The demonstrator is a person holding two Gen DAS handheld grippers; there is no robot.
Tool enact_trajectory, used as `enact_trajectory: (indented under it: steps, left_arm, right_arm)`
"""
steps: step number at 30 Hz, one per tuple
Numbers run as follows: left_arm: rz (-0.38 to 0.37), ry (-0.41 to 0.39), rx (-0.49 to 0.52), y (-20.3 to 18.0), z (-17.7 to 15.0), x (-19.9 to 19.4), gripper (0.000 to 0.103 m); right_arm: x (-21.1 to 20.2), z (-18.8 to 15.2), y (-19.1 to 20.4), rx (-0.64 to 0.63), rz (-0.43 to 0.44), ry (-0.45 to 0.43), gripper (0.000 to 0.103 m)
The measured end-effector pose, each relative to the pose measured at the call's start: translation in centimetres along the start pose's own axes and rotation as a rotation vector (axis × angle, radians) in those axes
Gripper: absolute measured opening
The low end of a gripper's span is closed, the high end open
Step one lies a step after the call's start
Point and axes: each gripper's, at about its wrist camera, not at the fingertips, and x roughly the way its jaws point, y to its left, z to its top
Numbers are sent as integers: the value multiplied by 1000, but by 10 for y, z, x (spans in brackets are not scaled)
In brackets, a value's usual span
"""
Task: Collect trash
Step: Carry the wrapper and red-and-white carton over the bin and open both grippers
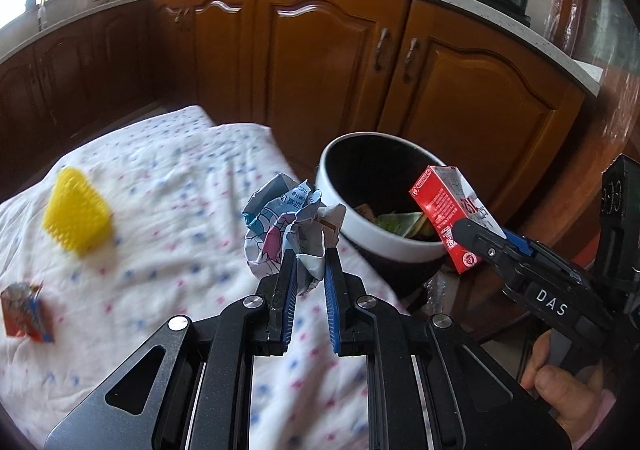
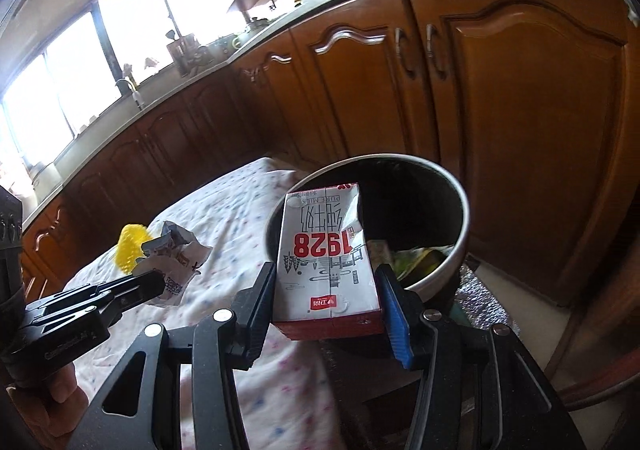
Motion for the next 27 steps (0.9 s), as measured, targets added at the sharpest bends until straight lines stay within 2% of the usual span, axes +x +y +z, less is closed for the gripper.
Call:
enact_trajectory:
  steps: [15,27]
  left_arm:
    - [-32,16,79,-50,52,50,12]
    - [-59,102,89,-60,68,96,13]
  right_arm:
    - [29,37,-37,9,-50,19,51]
    - [47,44,-51,24,-47,65,51]
